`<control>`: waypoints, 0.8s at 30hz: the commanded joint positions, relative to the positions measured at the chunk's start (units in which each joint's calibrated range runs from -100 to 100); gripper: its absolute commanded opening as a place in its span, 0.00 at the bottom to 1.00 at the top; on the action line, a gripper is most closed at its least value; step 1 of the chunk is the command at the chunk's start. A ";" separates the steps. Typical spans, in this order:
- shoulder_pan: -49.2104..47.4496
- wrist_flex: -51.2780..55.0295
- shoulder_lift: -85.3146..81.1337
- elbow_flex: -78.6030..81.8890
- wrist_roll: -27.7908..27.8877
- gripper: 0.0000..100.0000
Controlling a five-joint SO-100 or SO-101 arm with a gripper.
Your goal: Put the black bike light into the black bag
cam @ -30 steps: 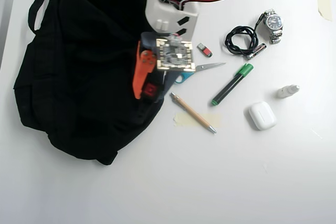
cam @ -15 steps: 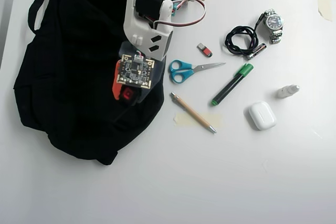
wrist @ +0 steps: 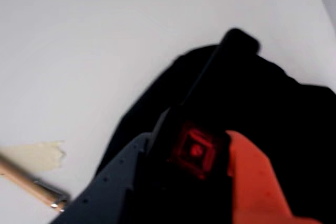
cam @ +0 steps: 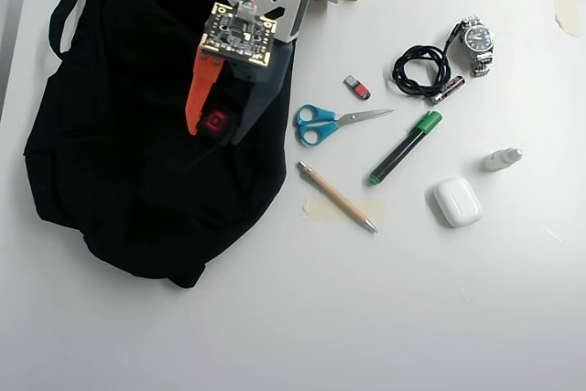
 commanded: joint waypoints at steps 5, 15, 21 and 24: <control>-0.54 0.93 -0.96 -1.55 -0.33 0.02; -0.09 1.02 -1.79 -1.73 -0.01 0.02; -0.54 0.93 -0.96 -1.82 -0.01 0.02; -0.54 0.93 -0.87 -1.82 -0.06 0.02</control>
